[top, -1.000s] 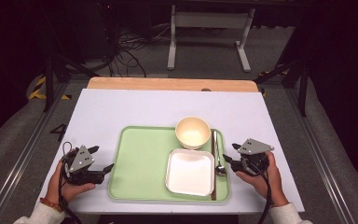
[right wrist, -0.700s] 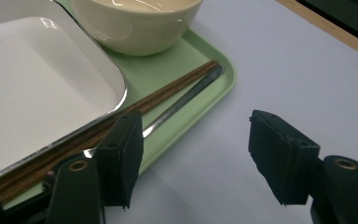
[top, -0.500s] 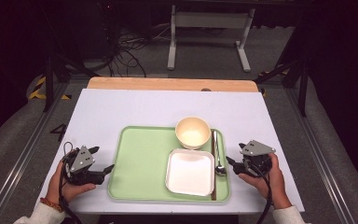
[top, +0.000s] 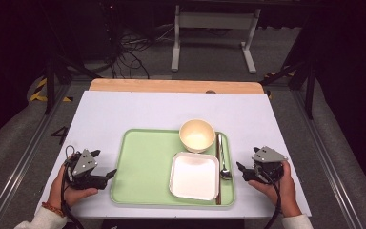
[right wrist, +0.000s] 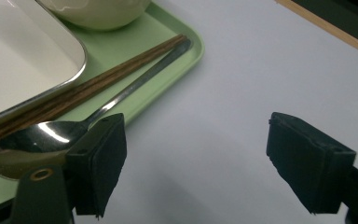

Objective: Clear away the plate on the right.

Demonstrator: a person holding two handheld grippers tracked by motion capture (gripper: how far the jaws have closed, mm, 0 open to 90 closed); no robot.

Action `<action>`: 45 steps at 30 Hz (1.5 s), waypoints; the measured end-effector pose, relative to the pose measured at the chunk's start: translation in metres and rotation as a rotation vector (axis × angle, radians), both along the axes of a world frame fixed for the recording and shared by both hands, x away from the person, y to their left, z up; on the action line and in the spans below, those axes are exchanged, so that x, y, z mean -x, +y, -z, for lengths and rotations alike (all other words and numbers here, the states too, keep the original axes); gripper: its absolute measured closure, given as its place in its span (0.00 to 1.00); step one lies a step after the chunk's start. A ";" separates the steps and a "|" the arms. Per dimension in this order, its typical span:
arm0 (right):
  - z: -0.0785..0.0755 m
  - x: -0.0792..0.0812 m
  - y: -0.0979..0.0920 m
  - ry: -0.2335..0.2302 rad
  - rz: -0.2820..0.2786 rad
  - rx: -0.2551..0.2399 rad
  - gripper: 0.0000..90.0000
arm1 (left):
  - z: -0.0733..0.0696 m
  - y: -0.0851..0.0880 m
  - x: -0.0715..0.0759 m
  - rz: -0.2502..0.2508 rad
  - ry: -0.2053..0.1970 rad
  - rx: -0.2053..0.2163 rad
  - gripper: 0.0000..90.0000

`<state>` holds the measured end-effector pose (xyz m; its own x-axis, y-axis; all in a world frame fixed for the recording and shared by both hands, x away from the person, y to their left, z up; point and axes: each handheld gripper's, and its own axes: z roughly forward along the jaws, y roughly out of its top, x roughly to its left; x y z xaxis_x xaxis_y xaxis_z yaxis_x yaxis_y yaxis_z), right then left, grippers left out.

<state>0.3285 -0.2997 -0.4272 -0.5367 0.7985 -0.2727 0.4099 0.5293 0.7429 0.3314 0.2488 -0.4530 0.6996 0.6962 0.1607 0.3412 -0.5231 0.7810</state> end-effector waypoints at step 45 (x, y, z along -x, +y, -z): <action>0.023 0.026 -0.028 -0.041 0.020 -0.026 0.18 | 0.003 0.004 0.006 -0.019 -0.003 0.017 0.12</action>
